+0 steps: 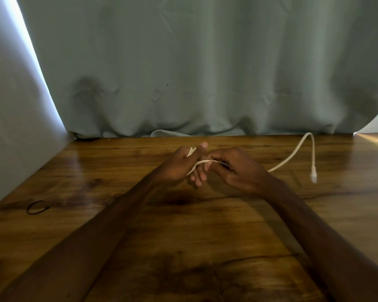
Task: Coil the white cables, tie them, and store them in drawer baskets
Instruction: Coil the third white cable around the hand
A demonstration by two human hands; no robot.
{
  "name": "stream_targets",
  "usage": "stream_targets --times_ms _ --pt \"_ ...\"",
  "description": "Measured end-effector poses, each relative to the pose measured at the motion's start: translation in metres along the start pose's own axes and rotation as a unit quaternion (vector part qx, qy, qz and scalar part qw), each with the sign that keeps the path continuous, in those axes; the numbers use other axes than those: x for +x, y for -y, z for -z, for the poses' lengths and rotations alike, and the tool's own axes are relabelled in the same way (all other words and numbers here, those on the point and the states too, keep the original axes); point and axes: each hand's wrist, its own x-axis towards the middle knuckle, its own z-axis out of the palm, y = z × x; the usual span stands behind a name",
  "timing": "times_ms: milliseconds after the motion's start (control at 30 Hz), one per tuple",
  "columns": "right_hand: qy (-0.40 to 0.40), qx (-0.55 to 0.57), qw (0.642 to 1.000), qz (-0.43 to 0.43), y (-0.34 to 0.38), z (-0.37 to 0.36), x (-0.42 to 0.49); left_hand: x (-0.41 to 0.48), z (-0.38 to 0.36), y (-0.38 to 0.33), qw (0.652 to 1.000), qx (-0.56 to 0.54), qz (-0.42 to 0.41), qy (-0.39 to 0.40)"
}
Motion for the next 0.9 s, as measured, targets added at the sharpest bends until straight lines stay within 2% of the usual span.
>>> stream_targets --times_ms 100,267,400,500,667,767,900 --pt "-0.022 -0.022 0.999 0.007 -0.002 -0.002 0.000 -0.001 -0.005 -0.003 0.999 0.020 0.040 0.020" --pt "-0.056 -0.080 0.995 0.002 -0.012 0.001 0.000 -0.003 -0.018 -0.003 0.986 -0.094 0.057 0.126" --pt "-0.072 -0.069 0.995 -0.024 -0.020 0.001 0.000 0.005 -0.011 -0.004 0.963 -0.142 0.063 0.219" --pt "-0.079 -0.065 0.994 -0.040 -0.026 0.005 -0.004 0.010 -0.002 0.002 0.933 -0.218 0.059 0.282" --pt "-0.047 0.024 0.997 -0.055 -0.034 0.001 -0.003 0.006 0.001 -0.012 0.926 -0.282 0.034 0.247" --pt "-0.035 0.084 0.993 -0.070 -0.037 -0.008 -0.004 0.010 -0.002 -0.016 0.901 -0.374 0.027 0.217" --pt "0.026 0.088 0.990 -0.107 -0.033 -0.024 -0.004 0.015 -0.006 -0.017 0.865 -0.487 0.016 0.118"
